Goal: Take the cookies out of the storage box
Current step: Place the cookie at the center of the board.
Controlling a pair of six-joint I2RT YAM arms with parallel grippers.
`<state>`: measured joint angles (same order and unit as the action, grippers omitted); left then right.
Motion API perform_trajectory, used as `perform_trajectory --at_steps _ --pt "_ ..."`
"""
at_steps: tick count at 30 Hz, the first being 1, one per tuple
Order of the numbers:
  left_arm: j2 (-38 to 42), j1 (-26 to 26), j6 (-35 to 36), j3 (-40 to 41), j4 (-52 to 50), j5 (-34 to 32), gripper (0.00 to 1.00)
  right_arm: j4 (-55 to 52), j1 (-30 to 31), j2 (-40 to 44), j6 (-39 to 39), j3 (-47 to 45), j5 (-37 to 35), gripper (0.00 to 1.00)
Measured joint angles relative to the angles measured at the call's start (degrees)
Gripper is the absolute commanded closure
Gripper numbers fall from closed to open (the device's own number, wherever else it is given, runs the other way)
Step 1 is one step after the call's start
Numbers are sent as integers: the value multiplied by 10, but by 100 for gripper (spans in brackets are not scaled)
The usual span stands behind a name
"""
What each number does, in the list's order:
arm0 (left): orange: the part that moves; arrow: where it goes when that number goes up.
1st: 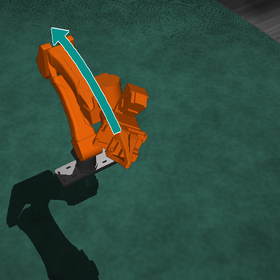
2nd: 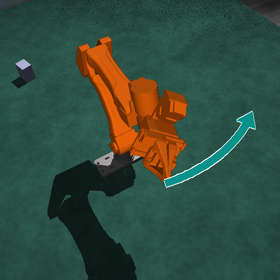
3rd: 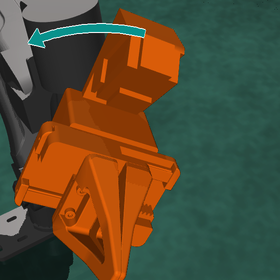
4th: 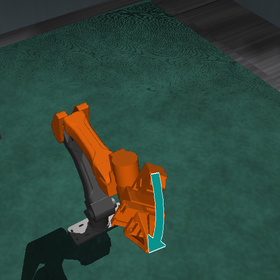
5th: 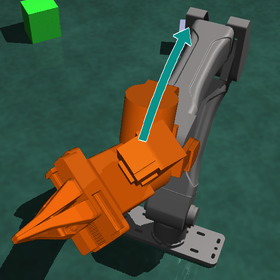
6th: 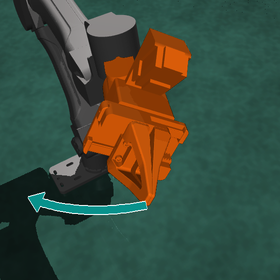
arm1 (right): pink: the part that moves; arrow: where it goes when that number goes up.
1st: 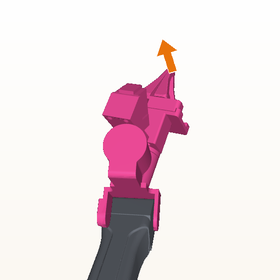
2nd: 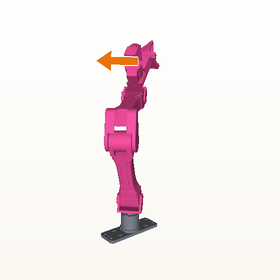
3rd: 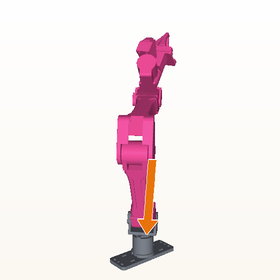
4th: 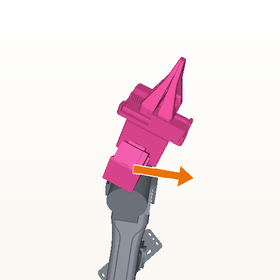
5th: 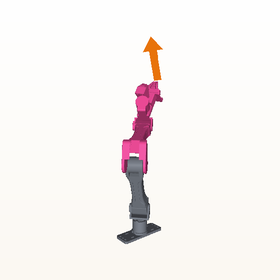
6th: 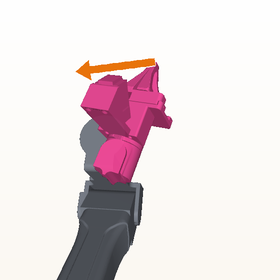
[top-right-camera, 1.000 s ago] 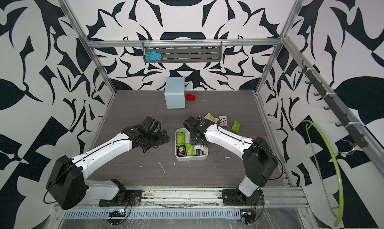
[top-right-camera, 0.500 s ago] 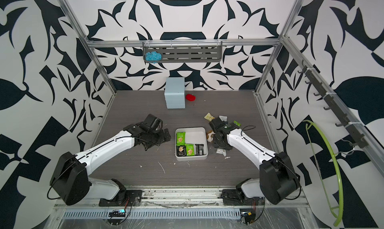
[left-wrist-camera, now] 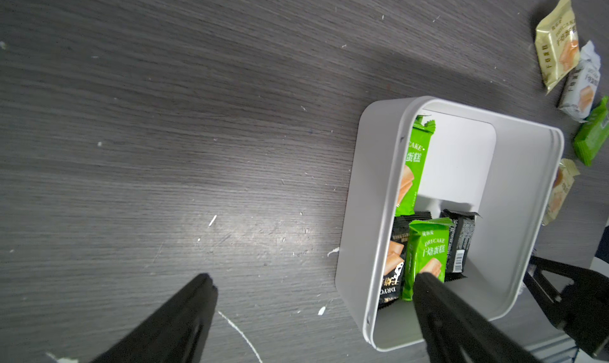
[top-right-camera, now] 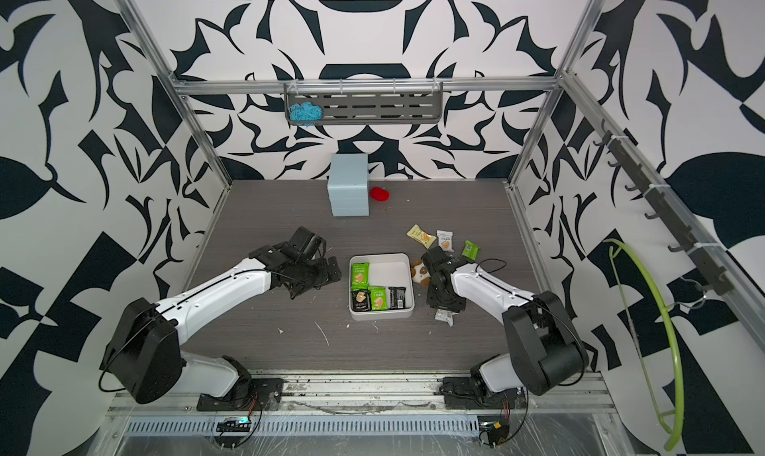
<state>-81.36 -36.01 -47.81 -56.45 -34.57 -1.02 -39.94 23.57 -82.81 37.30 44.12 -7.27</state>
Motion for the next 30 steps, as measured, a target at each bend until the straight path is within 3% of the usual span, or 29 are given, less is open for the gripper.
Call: perform_trajectory --at_steps 2,9,18,24,30 --pt "0 0 -2 0 0 0 0 5 0 -7 -1 0 -3 61" --pt "0 0 -2 0 0 0 0 9 0 -5 -3 0 3 44" --pt "0 0 -4 2 3 -2 0 -26 5 64 -2 46 30 41" --pt "1 0 -3 8 9 -5 1 -29 66 56 8 112 47 41" --pt "5 0 6 8 10 -10 1 -30 148 -12 29 179 46 41"
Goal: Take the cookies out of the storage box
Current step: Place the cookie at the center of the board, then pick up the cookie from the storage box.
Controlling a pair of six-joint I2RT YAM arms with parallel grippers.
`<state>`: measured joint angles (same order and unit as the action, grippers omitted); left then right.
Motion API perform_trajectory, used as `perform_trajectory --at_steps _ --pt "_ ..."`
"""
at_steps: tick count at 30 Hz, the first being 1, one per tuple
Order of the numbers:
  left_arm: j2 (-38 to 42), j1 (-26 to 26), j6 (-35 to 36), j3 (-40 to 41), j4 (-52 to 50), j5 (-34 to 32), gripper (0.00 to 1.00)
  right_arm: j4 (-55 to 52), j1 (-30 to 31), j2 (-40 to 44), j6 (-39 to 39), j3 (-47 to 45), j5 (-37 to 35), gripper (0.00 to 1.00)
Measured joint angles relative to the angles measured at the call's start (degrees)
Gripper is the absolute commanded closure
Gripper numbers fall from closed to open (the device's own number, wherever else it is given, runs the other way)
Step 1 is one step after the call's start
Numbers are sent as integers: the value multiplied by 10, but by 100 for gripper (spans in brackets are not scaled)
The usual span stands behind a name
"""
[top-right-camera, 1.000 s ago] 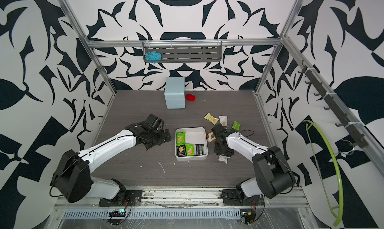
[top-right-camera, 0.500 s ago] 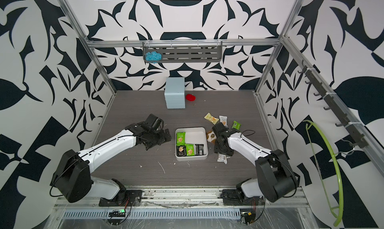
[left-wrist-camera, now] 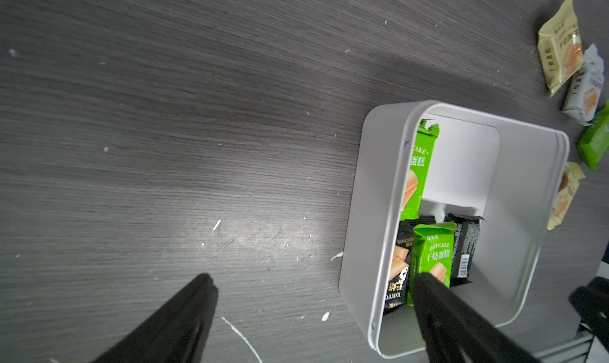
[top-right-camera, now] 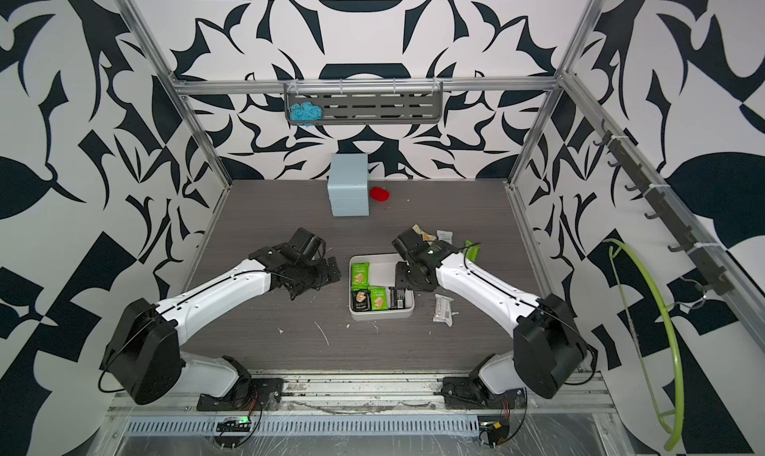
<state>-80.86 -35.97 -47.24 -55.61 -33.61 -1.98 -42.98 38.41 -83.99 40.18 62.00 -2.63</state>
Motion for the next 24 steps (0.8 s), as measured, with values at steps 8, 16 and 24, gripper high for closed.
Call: perform_trajectory --at_steps 8,16,24 --pt "22 9 17 17 0 -7 1 0 53 -90 21 54 -2 45" --pt "62 16 23 64 -1 -15 1 -45 56 -147 38 89 -37 44" --pt "92 19 22 78 -1 -19 1 -61 56 -157 48 90 -49 38"
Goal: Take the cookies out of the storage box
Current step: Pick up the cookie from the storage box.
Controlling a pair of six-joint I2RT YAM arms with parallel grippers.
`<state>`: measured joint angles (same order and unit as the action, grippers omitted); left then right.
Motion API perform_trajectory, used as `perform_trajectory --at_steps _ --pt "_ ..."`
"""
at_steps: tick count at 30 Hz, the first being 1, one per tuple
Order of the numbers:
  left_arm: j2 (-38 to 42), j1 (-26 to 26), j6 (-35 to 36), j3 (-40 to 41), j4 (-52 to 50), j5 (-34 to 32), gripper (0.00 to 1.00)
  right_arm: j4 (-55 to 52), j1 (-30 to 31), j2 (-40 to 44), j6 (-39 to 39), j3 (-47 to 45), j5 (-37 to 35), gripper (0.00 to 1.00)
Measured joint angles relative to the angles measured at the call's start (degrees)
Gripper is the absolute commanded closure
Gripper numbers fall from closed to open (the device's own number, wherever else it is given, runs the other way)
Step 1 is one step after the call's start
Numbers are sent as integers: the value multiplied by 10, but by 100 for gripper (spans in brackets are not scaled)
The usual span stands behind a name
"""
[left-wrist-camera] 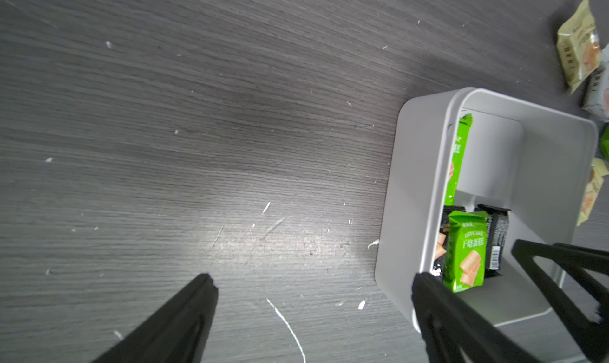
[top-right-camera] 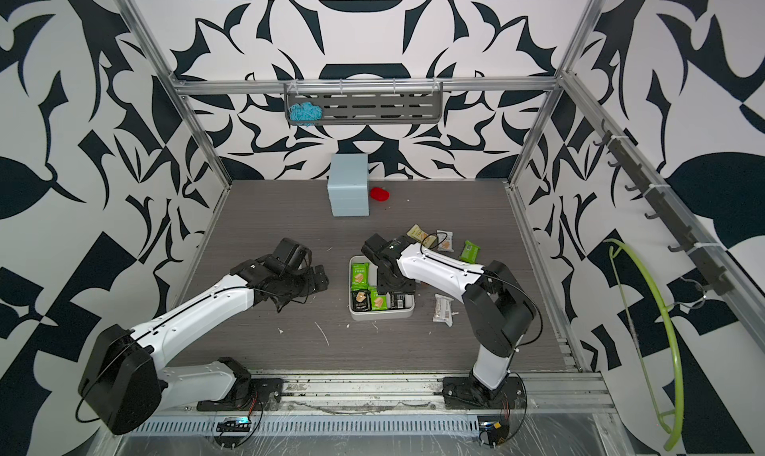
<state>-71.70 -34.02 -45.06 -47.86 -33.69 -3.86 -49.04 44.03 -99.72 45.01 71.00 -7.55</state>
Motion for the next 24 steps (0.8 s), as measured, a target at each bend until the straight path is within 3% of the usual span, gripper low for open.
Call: perform_trajectory --at_steps 24 --pt "-30 0 10 -27 -6 -1 1 27 -17 -63 0 -12 5 34"
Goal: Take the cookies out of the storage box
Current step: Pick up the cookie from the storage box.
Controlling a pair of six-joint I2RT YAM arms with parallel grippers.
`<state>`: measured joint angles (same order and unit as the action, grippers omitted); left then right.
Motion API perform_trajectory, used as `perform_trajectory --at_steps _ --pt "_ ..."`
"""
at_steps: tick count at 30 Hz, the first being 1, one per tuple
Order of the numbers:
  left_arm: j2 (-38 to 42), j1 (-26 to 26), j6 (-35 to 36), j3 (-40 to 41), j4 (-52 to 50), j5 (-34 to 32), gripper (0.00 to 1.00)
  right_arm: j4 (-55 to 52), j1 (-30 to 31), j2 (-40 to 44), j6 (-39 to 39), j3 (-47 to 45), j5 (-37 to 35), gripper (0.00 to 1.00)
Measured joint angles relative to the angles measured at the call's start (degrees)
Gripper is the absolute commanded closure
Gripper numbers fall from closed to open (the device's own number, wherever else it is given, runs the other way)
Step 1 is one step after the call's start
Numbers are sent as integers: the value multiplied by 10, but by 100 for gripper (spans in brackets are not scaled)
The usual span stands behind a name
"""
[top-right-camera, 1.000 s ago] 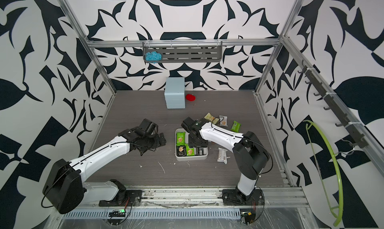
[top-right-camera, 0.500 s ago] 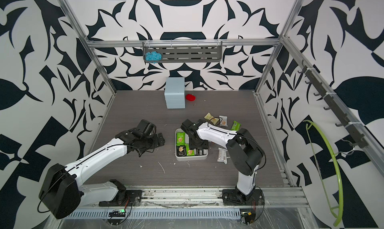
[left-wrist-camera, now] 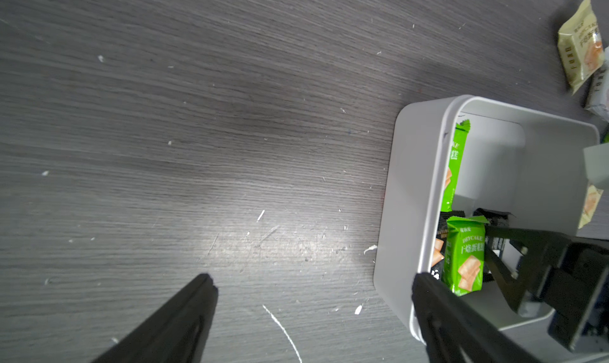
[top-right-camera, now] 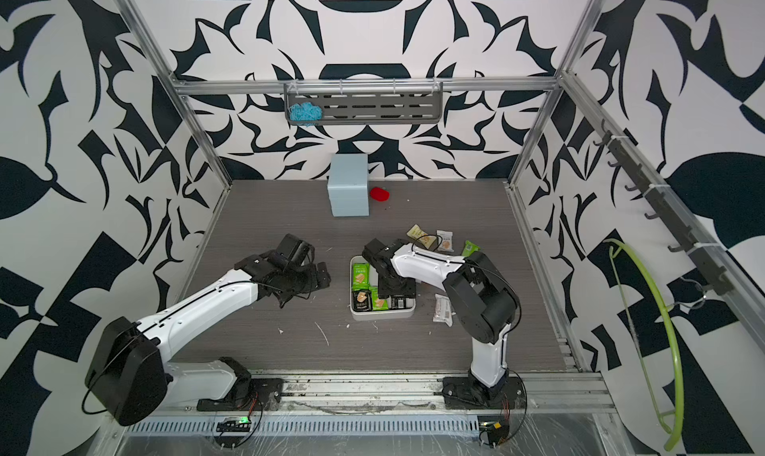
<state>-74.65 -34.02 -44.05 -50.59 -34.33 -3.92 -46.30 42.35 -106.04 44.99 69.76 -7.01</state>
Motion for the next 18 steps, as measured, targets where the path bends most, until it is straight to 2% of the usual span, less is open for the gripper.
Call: perform_trajectory --at_steps 6,18 --pt "0 0 0 0 -1 0 1 14 -3 -5 1 -5 4 38" --pt "0 0 0 0 -7 -9 1 22 -4 -10 -12 2 3 56"
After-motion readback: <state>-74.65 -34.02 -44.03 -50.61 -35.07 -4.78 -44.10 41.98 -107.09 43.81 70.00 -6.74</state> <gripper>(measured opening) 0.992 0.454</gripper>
